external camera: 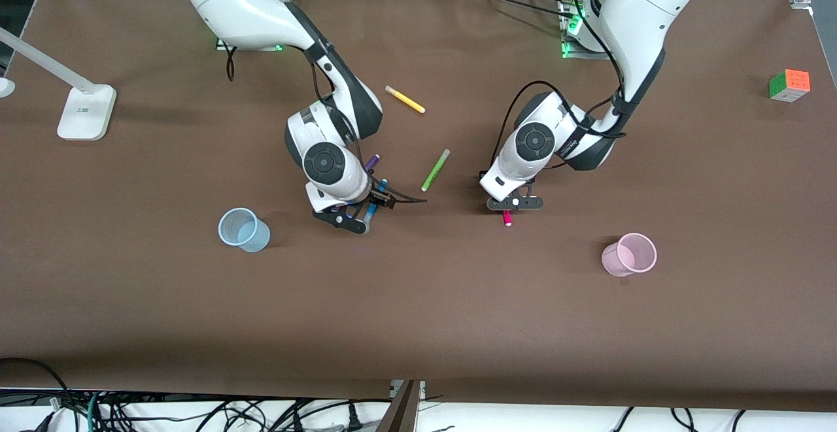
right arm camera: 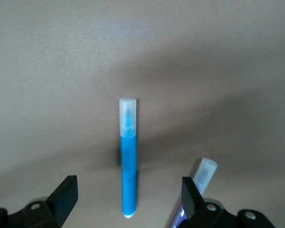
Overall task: Place pink and blue markers in matching cups
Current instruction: 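Grasp the pink marker with the left gripper while the right gripper grasps the blue marker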
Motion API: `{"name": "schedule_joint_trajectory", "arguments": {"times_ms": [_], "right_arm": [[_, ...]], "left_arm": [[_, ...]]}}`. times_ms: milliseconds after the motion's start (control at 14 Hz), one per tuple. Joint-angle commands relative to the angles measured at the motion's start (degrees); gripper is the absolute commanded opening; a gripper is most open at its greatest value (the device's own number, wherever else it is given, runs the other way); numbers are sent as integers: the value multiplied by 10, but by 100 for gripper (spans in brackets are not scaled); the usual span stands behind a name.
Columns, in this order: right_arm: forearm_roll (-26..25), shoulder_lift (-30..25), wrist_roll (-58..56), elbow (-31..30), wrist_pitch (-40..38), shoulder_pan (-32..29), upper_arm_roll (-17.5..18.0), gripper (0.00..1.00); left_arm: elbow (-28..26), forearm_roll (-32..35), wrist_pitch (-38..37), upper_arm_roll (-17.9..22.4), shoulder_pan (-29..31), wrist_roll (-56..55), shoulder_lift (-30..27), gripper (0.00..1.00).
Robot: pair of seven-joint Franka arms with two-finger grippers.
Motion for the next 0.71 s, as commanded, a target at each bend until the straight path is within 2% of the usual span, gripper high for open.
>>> {"name": "schedule_joint_trajectory", "arguments": {"times_ms": [0, 286, 500, 643], "right_arm": [[10, 14, 8, 9, 8, 8, -4, 97], [11, 34, 9, 9, 36, 19, -5, 97], [10, 42, 16, 9, 45, 27, -5, 95], [4, 46, 16, 8, 46, 32, -5, 78]], "left_arm": [[7, 16, -3, 3, -4, -8, -1, 0], [8, 16, -16, 3, 4, 6, -15, 0], [29, 16, -95, 4, 27, 58, -46, 0], [64, 16, -176, 4, 41, 110, -58, 0]]}}
